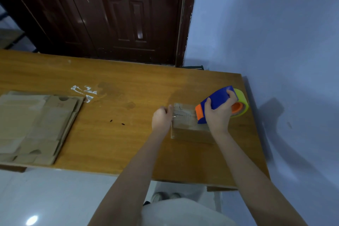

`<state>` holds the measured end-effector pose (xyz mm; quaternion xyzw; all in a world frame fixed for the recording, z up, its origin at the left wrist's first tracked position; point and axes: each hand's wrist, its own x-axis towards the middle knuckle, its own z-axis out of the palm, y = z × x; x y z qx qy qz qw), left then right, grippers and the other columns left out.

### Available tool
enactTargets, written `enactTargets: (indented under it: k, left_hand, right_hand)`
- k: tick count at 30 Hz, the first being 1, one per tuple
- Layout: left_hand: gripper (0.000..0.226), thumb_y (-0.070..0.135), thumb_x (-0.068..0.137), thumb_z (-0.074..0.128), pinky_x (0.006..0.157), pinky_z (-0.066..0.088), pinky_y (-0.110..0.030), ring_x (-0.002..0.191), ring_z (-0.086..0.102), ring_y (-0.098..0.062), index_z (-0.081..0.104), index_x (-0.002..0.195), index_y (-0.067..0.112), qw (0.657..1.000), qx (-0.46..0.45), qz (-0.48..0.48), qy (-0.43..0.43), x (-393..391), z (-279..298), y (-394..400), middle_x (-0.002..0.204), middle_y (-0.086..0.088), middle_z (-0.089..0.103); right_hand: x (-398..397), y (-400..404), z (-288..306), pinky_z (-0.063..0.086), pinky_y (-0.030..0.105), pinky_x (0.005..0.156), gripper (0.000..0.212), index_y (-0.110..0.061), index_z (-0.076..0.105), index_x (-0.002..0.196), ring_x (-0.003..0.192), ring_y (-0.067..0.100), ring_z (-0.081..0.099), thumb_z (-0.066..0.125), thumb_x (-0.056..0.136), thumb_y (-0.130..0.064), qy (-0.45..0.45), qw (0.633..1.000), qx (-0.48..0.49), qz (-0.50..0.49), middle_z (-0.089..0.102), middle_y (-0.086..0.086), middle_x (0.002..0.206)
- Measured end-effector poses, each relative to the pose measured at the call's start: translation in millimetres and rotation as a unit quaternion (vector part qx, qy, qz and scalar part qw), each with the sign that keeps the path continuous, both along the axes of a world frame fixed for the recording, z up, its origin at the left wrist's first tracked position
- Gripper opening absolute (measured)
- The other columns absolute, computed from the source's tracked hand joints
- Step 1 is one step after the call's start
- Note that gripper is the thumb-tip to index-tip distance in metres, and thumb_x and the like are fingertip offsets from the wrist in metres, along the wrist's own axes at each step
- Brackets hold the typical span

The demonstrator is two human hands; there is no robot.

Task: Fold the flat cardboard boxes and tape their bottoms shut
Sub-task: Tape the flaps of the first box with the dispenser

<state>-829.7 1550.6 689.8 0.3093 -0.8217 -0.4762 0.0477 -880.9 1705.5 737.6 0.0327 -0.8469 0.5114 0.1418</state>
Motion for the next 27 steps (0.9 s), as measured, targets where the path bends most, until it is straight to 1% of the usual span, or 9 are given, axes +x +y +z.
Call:
enactTargets:
  k: [4, 9, 12, 16, 18, 20, 23, 25, 27]
  left_hand:
    - [0.042, 0.043, 0.100, 0.034, 0.048, 0.038, -0.029, 0.059, 0.053, -0.024, 0.054, 0.092, 0.007, 0.994, -0.097, -0.027, -0.043, -1, -5, -2, 0.074, -0.006, 0.059]
    - [0.041, 0.039, 0.103, 0.028, 0.056, 0.038, -0.032, 0.070, 0.060, -0.031, 0.051, 0.100, 0.006, 0.967, -0.223, -0.052, -0.107, -1, -4, 2, 0.082, -0.010, 0.064]
    - [0.039, 0.038, 0.104, 0.024, 0.055, 0.036, -0.031, 0.069, 0.061, -0.031, 0.048, 0.102, 0.007, 0.955, -0.260, -0.048, -0.133, -3, -2, 9, 0.082, -0.011, 0.066]
    - [0.036, 0.037, 0.104, 0.020, 0.056, 0.034, -0.031, 0.061, 0.049, -0.028, 0.044, 0.107, 0.010, 0.948, -0.262, -0.050, -0.175, -4, 0, 13, 0.083, -0.011, 0.064]
    - [0.036, 0.037, 0.104, 0.019, 0.059, 0.035, -0.033, 0.066, 0.050, -0.028, 0.043, 0.113, 0.011, 0.951, -0.236, -0.050, -0.193, -7, 3, 15, 0.091, -0.012, 0.063]
    - [0.040, 0.041, 0.103, 0.018, 0.066, 0.037, -0.038, 0.086, 0.056, -0.033, 0.039, 0.126, 0.016, 0.958, -0.178, -0.049, -0.218, -7, 1, 12, 0.113, -0.014, 0.056]
    - [0.053, 0.051, 0.099, 0.025, 0.092, 0.040, -0.047, 0.120, 0.047, -0.037, 0.021, 0.146, 0.027, 0.969, 0.004, -0.034, -0.243, -6, -22, -1, 0.143, -0.015, 0.038]
    - [0.059, 0.045, 0.099, 0.036, 0.100, 0.040, -0.050, 0.123, 0.046, -0.037, 0.019, 0.148, 0.019, 0.969, 0.113, 0.003, -0.220, 1, -33, -1, 0.141, -0.015, 0.042]
    - [0.053, 0.032, 0.101, 0.036, 0.099, 0.042, -0.046, 0.122, 0.048, -0.035, 0.024, 0.147, 0.009, 0.978, 0.118, 0.054, -0.162, 8, -33, 7, 0.138, -0.016, 0.047]
  right_hand:
    - [3, -5, -1, 0.056, 0.041, 0.072, 0.057, 0.002, 0.033, 0.135, 0.099, 0.031, 0.059, 0.063, 0.089, -0.015, 0.034, 0.996, 0.079, 0.031, 0.054, 0.021, 0.117]
    - [9, -10, 5, 0.053, 0.037, 0.072, 0.051, 0.006, 0.038, 0.132, 0.094, 0.031, 0.059, 0.061, 0.091, -0.014, 0.039, 0.990, 0.124, 0.050, 0.057, 0.022, 0.111]
    - [12, -11, 5, 0.054, 0.041, 0.074, 0.052, 0.008, 0.038, 0.132, 0.097, 0.033, 0.058, 0.061, 0.091, -0.013, 0.033, 0.992, 0.113, 0.051, 0.056, 0.024, 0.113]
    - [11, -6, 2, 0.053, 0.033, 0.080, 0.059, 0.002, 0.033, 0.137, 0.107, 0.023, 0.053, 0.063, 0.090, -0.017, -0.005, 0.998, 0.058, 0.020, 0.049, 0.017, 0.126]
    - [13, -6, 1, 0.053, 0.029, 0.078, 0.059, 0.000, 0.032, 0.137, 0.106, 0.018, 0.052, 0.062, 0.091, -0.018, -0.019, 0.999, 0.043, 0.020, 0.048, 0.014, 0.127]
    - [14, -6, 0, 0.054, 0.031, 0.076, 0.059, 0.000, 0.032, 0.137, 0.105, 0.022, 0.054, 0.062, 0.091, -0.019, -0.018, 0.999, 0.038, 0.021, 0.049, 0.014, 0.124]
    - [14, -5, -1, 0.055, 0.035, 0.082, 0.059, 0.000, 0.031, 0.138, 0.111, 0.024, 0.053, 0.062, 0.091, -0.019, -0.024, 0.999, 0.026, 0.019, 0.047, 0.015, 0.129]
    - [13, -3, -2, 0.054, 0.035, 0.083, 0.060, 0.000, 0.030, 0.139, 0.112, 0.024, 0.053, 0.062, 0.091, -0.018, -0.027, 0.999, 0.021, 0.019, 0.046, 0.015, 0.131]
    - [13, -4, -1, 0.054, 0.031, 0.080, 0.059, -0.001, 0.030, 0.139, 0.109, 0.020, 0.053, 0.062, 0.091, -0.019, -0.031, 0.999, 0.021, 0.020, 0.047, 0.015, 0.129]
